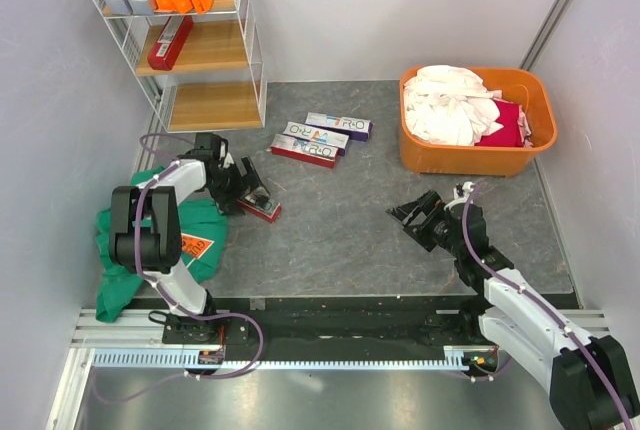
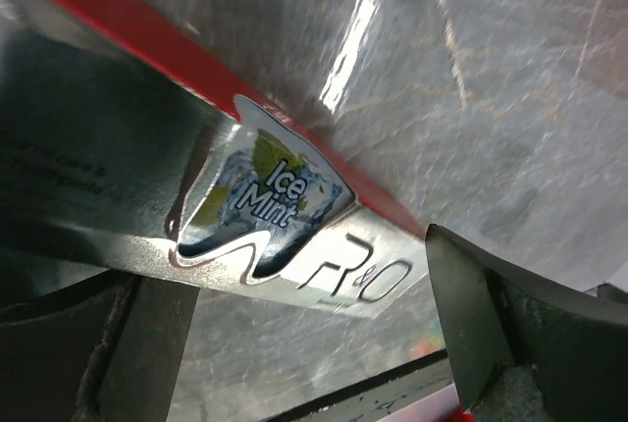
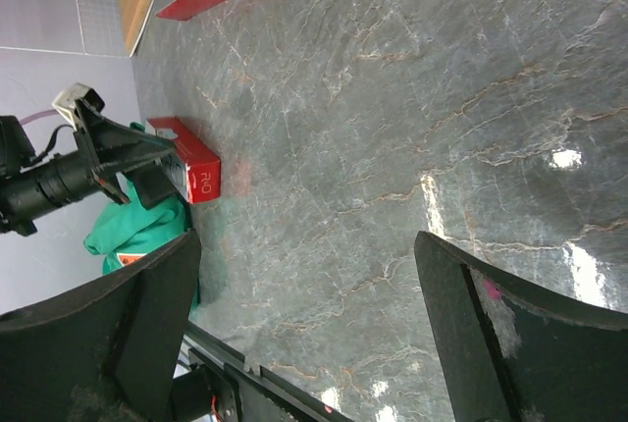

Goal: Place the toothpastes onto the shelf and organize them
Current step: Pick up the toothpaste from the center of the board.

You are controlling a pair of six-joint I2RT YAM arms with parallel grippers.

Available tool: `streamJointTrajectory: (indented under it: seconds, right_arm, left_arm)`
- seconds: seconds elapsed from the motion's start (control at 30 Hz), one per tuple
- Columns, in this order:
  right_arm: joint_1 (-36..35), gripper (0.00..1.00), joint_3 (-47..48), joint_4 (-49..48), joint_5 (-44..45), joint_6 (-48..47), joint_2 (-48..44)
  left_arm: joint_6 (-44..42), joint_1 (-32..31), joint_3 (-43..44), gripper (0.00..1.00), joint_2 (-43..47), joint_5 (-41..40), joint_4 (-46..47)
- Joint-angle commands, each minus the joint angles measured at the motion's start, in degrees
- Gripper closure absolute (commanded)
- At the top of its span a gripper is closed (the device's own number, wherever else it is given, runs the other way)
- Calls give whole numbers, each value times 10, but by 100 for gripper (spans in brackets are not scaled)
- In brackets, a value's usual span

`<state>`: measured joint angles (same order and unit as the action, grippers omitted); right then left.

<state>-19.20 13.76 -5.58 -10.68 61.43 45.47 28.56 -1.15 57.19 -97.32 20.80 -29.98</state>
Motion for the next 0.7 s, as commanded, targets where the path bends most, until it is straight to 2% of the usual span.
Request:
streamJointTrajectory:
  seconds: [0.0, 0.27, 0.47, 0.57, 0.6, 0.67]
  right_arm:
    - [2, 2, -5, -17, 0, -10, 4]
    - [2, 2, -3, -21, -1, -16, 19]
    - [2, 2, 0, -21, -4, -18, 25]
    - [2, 2, -1, -21, -5, -18, 26]
    - [2, 2, -1, -21, -7, -18, 26]
    - [2, 2, 0, -21, -8, -18, 27]
  left_arm:
    - [18, -2, 50, 0, -30, -14, 24]
    - [0, -8, 116, 0, -94, -23, 0]
    - [-40, -58, 190, 2, -153, -36, -51]
    - [-46, -89, 199, 9, -163, -40, -54]
    - [-47, -97, 203, 14, -165, -42, -58]
    - [-50, -119, 204, 20, -169, -54, -64]
